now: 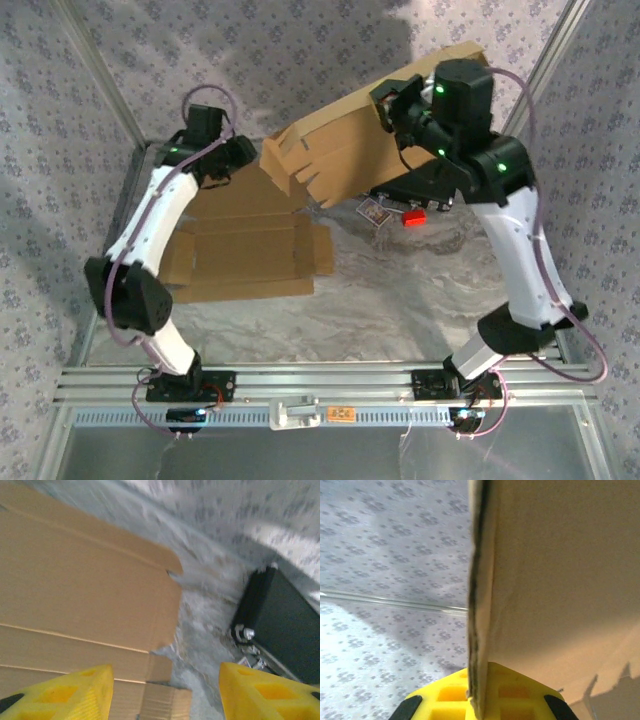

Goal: Fold the paper box

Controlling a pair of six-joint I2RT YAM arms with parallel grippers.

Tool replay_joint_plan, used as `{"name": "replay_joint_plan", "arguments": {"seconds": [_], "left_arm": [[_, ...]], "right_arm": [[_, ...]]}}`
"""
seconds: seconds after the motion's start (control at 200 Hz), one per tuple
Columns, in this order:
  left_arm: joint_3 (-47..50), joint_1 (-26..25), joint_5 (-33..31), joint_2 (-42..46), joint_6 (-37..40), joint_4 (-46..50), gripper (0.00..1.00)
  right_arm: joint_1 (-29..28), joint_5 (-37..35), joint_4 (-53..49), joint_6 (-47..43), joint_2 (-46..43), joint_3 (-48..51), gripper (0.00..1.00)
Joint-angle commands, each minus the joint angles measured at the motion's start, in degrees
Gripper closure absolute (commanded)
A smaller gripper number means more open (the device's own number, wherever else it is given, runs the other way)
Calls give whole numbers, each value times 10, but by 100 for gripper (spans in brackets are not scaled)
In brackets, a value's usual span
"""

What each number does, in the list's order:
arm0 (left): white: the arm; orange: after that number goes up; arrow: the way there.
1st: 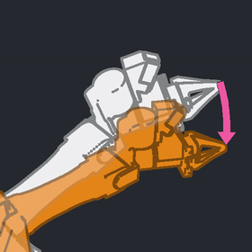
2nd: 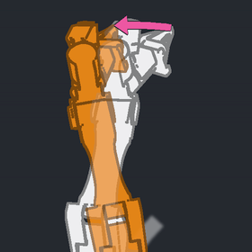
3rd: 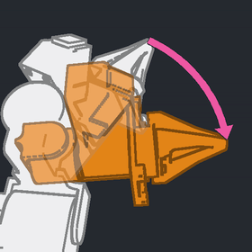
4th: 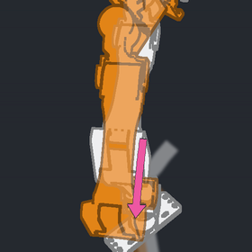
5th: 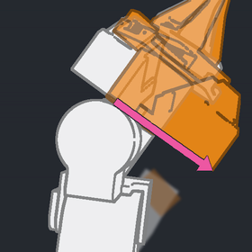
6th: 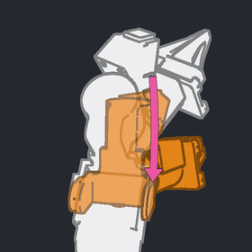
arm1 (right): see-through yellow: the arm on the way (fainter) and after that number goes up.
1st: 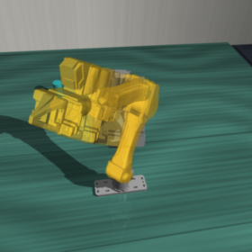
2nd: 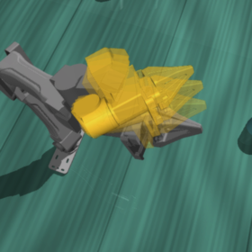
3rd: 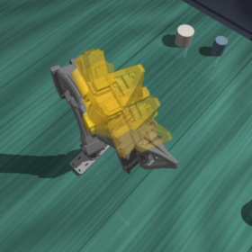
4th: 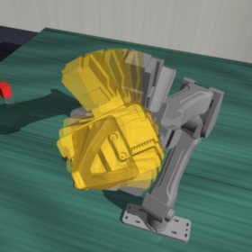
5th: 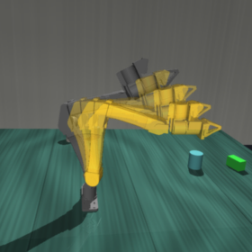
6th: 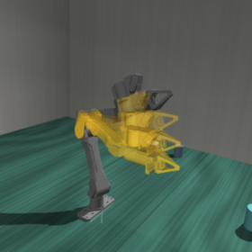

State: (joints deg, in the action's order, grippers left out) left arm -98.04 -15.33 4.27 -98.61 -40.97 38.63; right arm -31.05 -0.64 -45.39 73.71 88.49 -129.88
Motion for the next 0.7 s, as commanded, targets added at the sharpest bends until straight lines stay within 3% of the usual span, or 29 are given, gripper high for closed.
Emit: {"name": "replay_joint_plan", "arguments": {"seconds": [0.0, 0.125, 0.2, 0.365, 0.525, 0.645, 0.695], "left_arm": [[6, -26, 133, -19, -16, -85, 45], [20, -59, 196, -54, -31, -87, 49], [46, -70, 203, -51, -42, -79, 49], [97, -45, 117, 12, -49, -11, 47], [67, -27, 47, 74, -21, 65, 43], [98, -35, 85, 111, -41, 29, 39], [131, -29, 124, 114, -60, 7, 45]], "right_arm": [[-17, -64, -28, 24, -44, 23, 100], [-24, -114, -56, 84, -82, 95, 100], [-9, -97, -71, 127, -89, 144, 100], [60, -46, 29, 191, -91, 294, 100], [90, -13, 73, 225, -69, 350, 100], [108, 4, 103, 254, -62, 380, 100], [117, 9, 103, 263, -59, 385, 100]]}}
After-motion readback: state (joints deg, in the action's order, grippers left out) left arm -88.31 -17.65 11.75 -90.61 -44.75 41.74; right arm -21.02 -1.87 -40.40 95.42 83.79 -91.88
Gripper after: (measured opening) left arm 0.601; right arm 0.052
